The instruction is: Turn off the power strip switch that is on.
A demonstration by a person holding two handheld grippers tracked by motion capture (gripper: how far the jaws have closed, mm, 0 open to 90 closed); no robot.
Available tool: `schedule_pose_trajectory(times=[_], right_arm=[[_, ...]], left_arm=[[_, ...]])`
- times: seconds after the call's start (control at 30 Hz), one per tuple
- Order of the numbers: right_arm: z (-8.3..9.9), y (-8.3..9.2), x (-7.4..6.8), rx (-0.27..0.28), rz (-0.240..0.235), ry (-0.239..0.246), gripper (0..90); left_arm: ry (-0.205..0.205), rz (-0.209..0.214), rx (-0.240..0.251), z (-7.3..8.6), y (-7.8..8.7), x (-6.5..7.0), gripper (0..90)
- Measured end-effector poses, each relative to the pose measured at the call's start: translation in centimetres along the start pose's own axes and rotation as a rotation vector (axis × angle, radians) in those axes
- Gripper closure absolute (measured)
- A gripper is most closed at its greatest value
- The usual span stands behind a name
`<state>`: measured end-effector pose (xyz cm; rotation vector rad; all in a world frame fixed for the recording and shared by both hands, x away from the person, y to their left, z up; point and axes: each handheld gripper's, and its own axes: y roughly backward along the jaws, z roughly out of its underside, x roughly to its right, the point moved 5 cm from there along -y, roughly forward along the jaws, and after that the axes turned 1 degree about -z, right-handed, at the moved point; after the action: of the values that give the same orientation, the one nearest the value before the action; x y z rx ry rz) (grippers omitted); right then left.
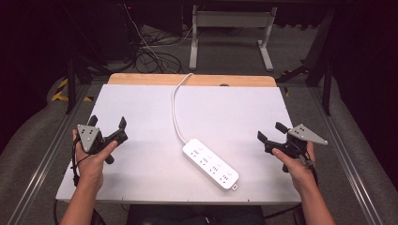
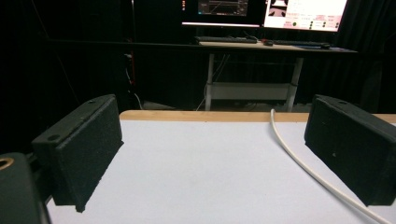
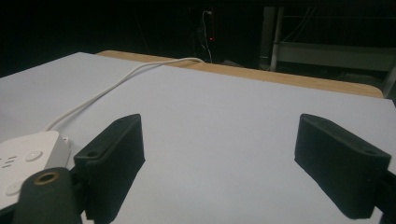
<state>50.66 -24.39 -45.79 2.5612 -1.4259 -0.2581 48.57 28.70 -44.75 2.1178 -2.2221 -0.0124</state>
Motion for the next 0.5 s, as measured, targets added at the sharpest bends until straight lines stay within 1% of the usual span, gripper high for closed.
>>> schedule_pose_trajectory(times=[0.03, 0.07, 0.1, 0.13, 0.17, 0.2, 0.23, 0.27, 0.3, 0.33, 0.47, 0.5], right_arm=[[0.0, -0.01, 0.01, 0.0, 0.0, 0.0, 19.0], [0.0, -0.01, 0.01, 0.0, 0.0, 0.0, 19.0], [0.03, -0.02, 0.01, -0.006, 0.0, -0.007, 26.2], [0.06, -0.03, 0.03, -0.011, -0.003, -0.009, 29.1], [0.08, -0.05, 0.02, -0.014, -0.007, -0.006, 34.2], [0.1, -0.04, -0.06, -0.015, -0.018, 0.002, 42.7], [0.07, 0.0, -0.17, -0.011, -0.033, 0.022, 50.7], [0.0, 0.05, -0.3, -0.007, -0.049, 0.042, 55.8], [0.0, 0.05, -0.3, -0.007, -0.049, 0.042, 55.8], [-0.19, 0.13, -0.46, -0.005, -0.069, 0.055, 62.5], [-0.48, 0.25, -0.6, -0.009, -0.091, 0.048, 75.6], [-0.58, 0.29, -0.61, -0.004, -0.09, 0.063, 80.4]], left_arm=[[0.0, 0.0, 0.0, 0.0, 0.0, 0.0, 4.8], [0.001, 0.0, 0.0, 0.0, 0.0, 0.01, 4.8], [0.0, 0.0, -0.002, 0.02, 0.02, -0.02, 4.7], [-0.001, 0.0, -0.001, 0.0, 0.02, -0.05, 4.7], [-0.001, 0.0, -0.001, 0.0, 0.02, -0.05, 4.7], [-0.001, -0.001, 0.0, 0.0, 0.02, -0.07, 4.7], [0.0, 0.001, -0.002, 0.02, 0.02, -0.06, 4.8], [0.0, 0.001, -0.002, 0.02, 0.02, -0.06, 4.8], [0.003, 0.004, -0.002, 0.03, 0.01, -0.02, 4.8], [0.001, 0.004, -0.001, 0.02, 0.01, -0.01, 4.8], [0.0, 0.008, -0.003, 0.04, -0.01, 0.11, 4.8], [-0.001, 0.007, -0.003, 0.04, -0.02, 0.08, 4.8]])
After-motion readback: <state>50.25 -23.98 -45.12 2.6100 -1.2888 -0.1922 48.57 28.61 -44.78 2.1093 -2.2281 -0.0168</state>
